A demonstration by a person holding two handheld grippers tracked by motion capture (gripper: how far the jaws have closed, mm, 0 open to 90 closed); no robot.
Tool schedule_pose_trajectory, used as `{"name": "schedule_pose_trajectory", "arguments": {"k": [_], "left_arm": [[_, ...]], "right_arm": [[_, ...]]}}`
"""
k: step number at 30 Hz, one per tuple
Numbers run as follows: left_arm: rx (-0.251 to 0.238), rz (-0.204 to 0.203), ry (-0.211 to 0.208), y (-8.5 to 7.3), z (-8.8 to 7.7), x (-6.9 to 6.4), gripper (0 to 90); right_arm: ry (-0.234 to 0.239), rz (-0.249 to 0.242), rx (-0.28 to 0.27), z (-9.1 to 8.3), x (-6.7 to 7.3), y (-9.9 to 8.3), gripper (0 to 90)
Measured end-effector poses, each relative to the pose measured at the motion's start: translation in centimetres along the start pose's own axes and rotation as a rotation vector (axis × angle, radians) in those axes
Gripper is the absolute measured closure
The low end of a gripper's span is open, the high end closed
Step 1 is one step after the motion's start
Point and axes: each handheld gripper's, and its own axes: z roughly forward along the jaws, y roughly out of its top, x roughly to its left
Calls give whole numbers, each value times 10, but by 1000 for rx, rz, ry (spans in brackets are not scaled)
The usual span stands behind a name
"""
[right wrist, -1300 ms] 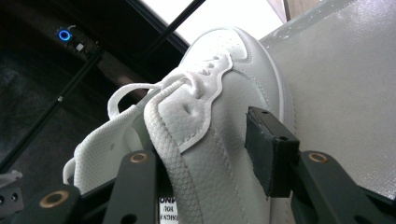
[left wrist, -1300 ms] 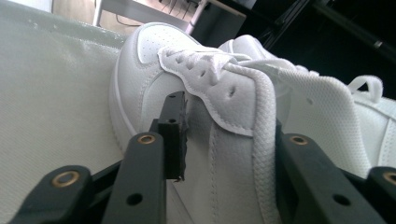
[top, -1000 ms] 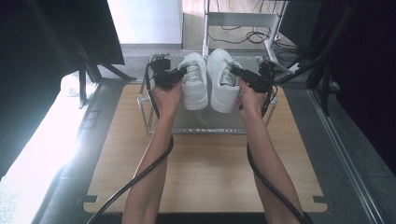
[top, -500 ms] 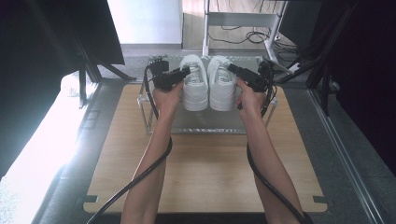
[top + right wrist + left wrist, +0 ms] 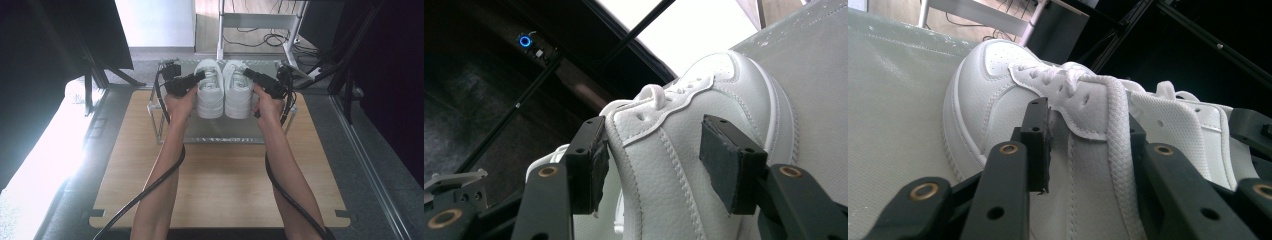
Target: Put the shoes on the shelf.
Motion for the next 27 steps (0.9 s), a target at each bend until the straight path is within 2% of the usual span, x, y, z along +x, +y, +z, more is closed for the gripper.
{"name": "schedule_pose_trajectory", "arguments": {"k": [3, 6, 9, 10, 12, 13, 15, 17, 20, 25, 27], "left_arm": [[6, 13, 10, 0, 0, 0, 618], [28, -11, 10, 1, 0, 3, 507], [22, -5, 22, 0, -1, 4, 435], [16, -4, 8, 0, -2, 4, 424], [-27, -28, -66, 1, -7, 5, 315], [-33, -33, -84, 2, -9, 4, 310], [-22, 0, -87, 4, -12, 1, 284], [-24, 14, -85, 6, -16, -1, 262], [-37, 2, -104, 7, -23, -1, 218], [-32, 23, -99, 5, -32, 3, 142], [-36, 22, -106, 3, -35, 4, 138]], "right_arm": [[7, -9, 5, -1, -1, 0, 437], [30, -4, 15, -3, -5, 1, 402], [40, -3, 8, -6, -9, 2, 361], [40, -5, 5, -6, -10, 3, 354], [56, -14, -1, -9, -14, 4, 340], [70, -16, 1, -10, -14, 5, 334], [83, -23, -4, -12, -15, 6, 320], [95, -27, -4, -15, -16, 7, 308], [109, -29, -3, -19, -18, 9, 283], [133, -38, 7, -27, -20, 10, 264], [143, -42, 12, -29, -22, 10, 261]]}}
